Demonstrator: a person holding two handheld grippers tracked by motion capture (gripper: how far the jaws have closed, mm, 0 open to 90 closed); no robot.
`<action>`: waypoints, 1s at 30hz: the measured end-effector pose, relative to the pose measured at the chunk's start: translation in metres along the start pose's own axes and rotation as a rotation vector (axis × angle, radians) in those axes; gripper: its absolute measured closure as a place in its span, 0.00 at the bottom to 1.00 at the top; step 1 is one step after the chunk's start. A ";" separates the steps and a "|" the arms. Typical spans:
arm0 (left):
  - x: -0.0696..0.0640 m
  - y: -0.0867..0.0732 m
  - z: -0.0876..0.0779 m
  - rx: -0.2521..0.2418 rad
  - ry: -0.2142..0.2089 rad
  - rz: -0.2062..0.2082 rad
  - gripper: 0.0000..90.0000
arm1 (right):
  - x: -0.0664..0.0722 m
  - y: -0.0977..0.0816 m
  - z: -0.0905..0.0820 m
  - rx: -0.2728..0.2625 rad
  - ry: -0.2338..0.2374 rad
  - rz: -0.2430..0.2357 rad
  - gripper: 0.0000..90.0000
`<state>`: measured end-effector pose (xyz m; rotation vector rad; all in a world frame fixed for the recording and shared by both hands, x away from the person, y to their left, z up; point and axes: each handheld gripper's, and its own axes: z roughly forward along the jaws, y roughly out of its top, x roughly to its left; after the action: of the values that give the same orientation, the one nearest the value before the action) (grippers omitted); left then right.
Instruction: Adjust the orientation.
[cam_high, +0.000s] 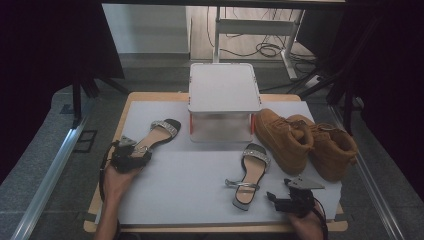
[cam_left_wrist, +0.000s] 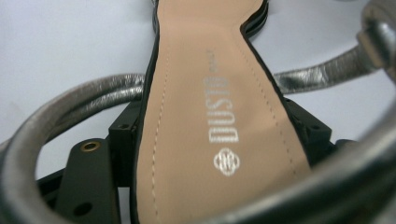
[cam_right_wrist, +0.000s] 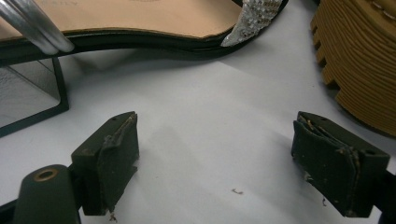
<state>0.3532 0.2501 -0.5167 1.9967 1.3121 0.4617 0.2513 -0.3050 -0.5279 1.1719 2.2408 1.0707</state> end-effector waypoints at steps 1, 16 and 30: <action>0.000 0.001 0.000 0.003 0.001 0.001 0.39 | 0.000 0.000 0.000 -0.001 0.000 0.001 0.17; -0.003 0.008 0.002 0.064 0.029 0.014 0.42 | 0.000 0.000 0.000 -0.002 0.000 0.001 0.17; -0.010 0.006 -0.003 0.012 0.045 0.025 0.43 | 0.000 0.000 0.000 -0.002 0.000 0.001 0.17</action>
<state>0.3505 0.2412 -0.5096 2.0252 1.3214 0.5149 0.2514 -0.3050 -0.5280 1.1723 2.2389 1.0724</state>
